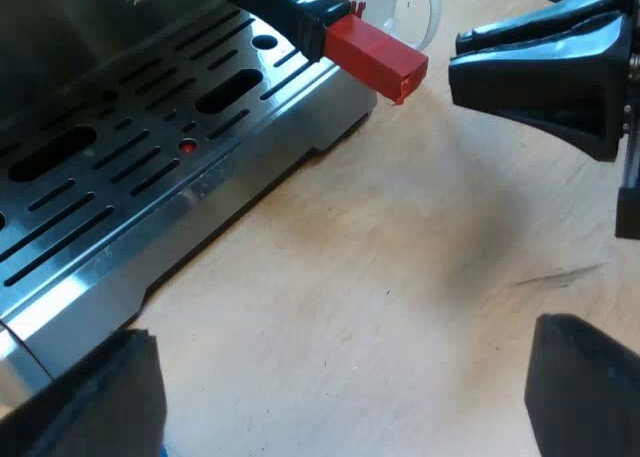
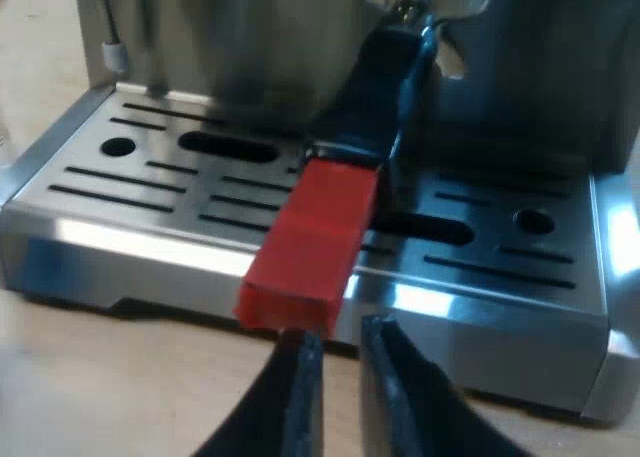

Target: Grind coffee beans and then tamp

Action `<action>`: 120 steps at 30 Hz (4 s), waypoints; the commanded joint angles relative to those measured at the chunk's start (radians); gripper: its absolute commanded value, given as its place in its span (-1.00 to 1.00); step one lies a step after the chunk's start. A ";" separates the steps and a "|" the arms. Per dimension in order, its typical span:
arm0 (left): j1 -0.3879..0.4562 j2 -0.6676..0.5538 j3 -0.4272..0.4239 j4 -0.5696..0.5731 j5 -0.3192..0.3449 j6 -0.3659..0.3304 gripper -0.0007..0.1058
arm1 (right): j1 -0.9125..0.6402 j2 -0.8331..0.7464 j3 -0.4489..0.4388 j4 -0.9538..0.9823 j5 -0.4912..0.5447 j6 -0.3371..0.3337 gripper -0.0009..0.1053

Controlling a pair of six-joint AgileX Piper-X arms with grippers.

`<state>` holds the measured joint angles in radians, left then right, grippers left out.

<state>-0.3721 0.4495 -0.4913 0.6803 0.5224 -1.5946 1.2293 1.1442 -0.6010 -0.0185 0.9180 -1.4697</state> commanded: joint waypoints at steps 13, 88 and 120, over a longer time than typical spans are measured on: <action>-0.004 -0.001 -0.001 -0.013 0.014 0.005 0.51 | 0.021 -0.001 0.081 -0.244 0.014 0.008 -0.87; -0.004 -0.001 -0.001 -0.039 0.014 0.005 0.51 | -0.008 0.103 0.094 -0.444 0.106 -0.082 -0.86; -0.004 -0.001 -0.001 -0.058 0.014 0.005 0.51 | 0.101 -0.178 -0.102 0.127 0.089 -0.046 0.25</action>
<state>-0.3721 0.4495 -0.4913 0.6395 0.5224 -1.5946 1.3307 0.9722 -0.6645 -0.0379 1.0297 -1.5539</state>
